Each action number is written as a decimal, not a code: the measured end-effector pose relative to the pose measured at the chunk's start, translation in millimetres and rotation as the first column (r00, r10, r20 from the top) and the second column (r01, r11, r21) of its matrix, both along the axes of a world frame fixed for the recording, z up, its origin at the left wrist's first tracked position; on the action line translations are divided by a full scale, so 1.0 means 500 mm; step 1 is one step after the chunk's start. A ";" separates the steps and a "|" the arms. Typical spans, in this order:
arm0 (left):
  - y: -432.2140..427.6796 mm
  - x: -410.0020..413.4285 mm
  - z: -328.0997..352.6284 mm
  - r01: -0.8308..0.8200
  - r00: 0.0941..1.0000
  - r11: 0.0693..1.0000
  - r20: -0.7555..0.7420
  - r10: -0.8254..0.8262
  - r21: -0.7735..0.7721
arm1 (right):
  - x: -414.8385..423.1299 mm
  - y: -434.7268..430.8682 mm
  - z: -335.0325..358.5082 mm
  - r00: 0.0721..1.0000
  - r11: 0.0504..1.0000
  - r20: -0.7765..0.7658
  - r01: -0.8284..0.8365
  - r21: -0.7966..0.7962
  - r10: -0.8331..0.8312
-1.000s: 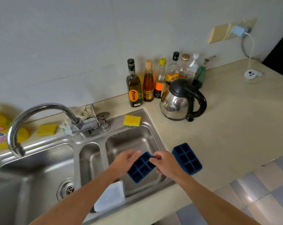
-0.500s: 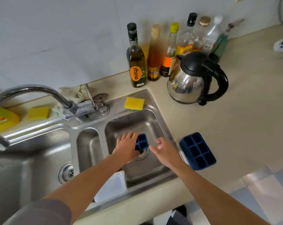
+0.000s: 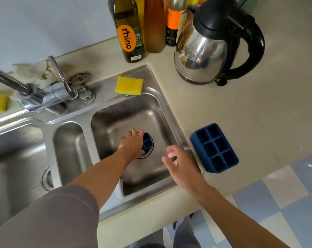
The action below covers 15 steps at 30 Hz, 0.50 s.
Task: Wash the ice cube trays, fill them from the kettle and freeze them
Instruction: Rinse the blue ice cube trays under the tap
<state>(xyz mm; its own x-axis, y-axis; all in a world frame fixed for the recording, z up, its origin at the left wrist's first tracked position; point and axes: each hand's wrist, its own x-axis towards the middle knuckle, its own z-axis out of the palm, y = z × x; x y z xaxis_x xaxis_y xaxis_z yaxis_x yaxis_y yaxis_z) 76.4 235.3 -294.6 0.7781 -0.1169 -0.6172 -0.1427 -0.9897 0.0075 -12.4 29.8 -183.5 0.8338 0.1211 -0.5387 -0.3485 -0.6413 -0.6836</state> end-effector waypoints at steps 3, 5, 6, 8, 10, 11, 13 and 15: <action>0.001 0.006 -0.007 0.020 1.000 1.000 -0.003 -0.020 0.008 | -0.002 0.008 0.013 0.998 0.999 0.062 -0.029 0.020 0.028; 0.002 0.007 -0.007 0.038 0.999 0.999 -0.011 -0.038 0.000 | 0.000 0.013 0.025 0.989 0.997 0.128 -0.074 0.004 0.073; 0.003 0.007 -0.006 0.037 0.999 0.999 -0.015 -0.038 -0.009 | 0.001 0.015 0.033 0.981 0.995 0.167 -0.096 -0.009 0.097; 0.002 0.004 -0.001 0.026 0.999 0.999 -0.028 -0.027 -0.027 | 0.002 0.015 0.057 0.964 0.991 0.228 -0.131 -0.026 0.134; 0.000 0.003 0.006 0.003 0.999 0.999 -0.045 -0.005 -0.053 | 0.004 0.010 0.084 0.945 0.987 0.287 -0.152 -0.045 0.158; 0.001 0.003 0.011 -0.015 0.999 0.998 -0.051 0.011 -0.069 | 0.005 0.006 0.098 0.933 0.987 0.323 -0.150 -0.057 0.160; 0.003 0.003 0.028 -0.052 0.998 0.993 -0.052 0.046 -0.102 | 0.007 -0.008 0.127 0.897 0.994 0.429 -0.089 -0.067 0.109; 0.004 0.002 0.050 -0.112 0.994 0.980 -0.020 0.110 -0.166 | 0.014 -0.033 0.151 0.789 0.991 0.611 0.023 -0.133 0.063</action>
<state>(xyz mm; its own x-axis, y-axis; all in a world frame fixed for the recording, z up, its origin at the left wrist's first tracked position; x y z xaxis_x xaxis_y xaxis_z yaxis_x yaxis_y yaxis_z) 77.5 237.5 -269.4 0.7857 -0.1324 -0.6043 -0.0314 -0.9841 0.1748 -5.4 13.1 -107.9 0.9914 0.1086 0.0724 0.1292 -0.7391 -0.6611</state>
